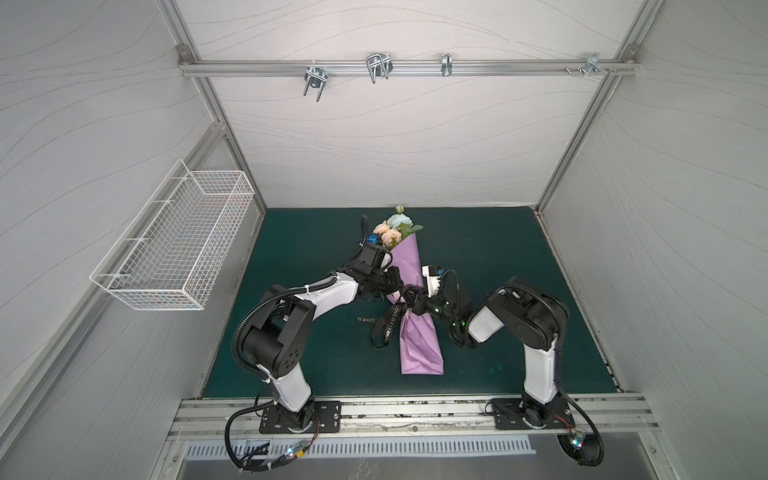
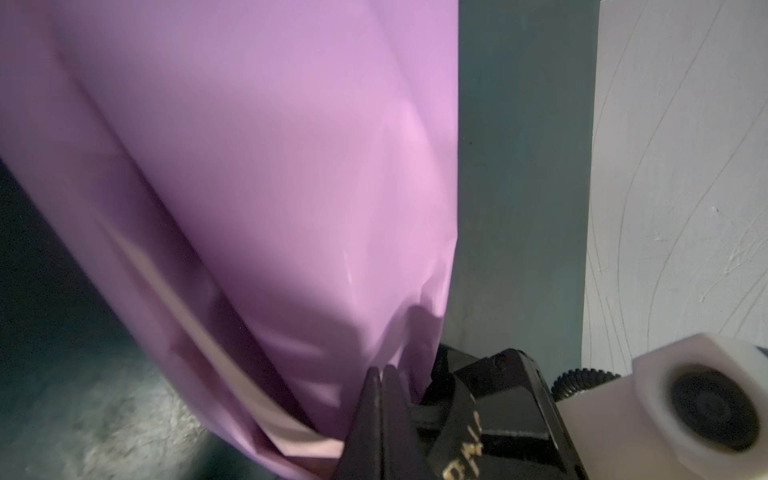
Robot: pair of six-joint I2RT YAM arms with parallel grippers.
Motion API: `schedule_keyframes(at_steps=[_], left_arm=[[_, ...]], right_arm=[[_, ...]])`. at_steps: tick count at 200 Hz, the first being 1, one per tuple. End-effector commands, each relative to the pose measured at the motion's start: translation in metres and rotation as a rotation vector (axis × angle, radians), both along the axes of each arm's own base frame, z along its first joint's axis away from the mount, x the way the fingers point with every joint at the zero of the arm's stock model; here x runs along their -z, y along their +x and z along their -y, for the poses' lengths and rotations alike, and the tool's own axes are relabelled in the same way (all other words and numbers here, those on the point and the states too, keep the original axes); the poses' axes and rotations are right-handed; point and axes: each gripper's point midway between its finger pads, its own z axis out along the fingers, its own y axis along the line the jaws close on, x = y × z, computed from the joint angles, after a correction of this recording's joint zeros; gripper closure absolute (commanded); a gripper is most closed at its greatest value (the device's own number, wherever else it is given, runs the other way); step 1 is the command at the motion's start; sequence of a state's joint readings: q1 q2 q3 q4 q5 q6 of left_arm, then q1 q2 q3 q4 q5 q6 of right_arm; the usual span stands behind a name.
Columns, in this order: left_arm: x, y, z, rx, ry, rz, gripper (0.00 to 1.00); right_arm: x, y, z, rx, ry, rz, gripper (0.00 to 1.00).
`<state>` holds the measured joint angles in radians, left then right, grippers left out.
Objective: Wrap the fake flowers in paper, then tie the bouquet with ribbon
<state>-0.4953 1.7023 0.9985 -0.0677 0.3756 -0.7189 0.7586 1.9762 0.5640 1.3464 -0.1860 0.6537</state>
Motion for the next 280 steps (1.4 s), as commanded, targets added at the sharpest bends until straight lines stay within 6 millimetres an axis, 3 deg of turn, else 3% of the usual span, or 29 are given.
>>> schedule_keyframes(at_steps=[1, 84, 122, 163, 213, 236, 280], left_arm=[[-0.005, 0.008, 0.002, -0.008, -0.003, 0.028, 1.0], [-0.023, 0.015, -0.006, -0.022, 0.031, 0.121, 1.0], [-0.032, 0.02, -0.006, -0.023, 0.027, 0.167, 1.0], [-0.04, 0.024, -0.009, -0.03, 0.048, 0.214, 1.0], [-0.051, 0.031, -0.009, -0.03, 0.076, 0.279, 1.0], [-0.058, 0.032, -0.002, -0.016, 0.069, 0.291, 1.0], [-0.064, 0.032, 0.003, -0.008, 0.05, 0.292, 1.0]], right_arm=[[-0.01, 0.001, -0.001, -0.009, 0.023, 0.036, 0.85], [-0.003, -0.011, 0.021, 0.04, -0.074, -0.02, 0.76], [-0.007, -0.036, 0.03, 0.029, -0.148, -0.015, 0.75], [-0.039, -0.054, 0.042, 0.04, -0.223, 0.011, 0.75], [-0.067, -0.042, 0.064, 0.094, -0.295, -0.068, 0.76], [-0.072, -0.037, 0.056, 0.015, -0.292, -0.158, 0.82], [-0.069, -0.035, 0.035, -0.091, -0.343, -0.262, 0.83]])
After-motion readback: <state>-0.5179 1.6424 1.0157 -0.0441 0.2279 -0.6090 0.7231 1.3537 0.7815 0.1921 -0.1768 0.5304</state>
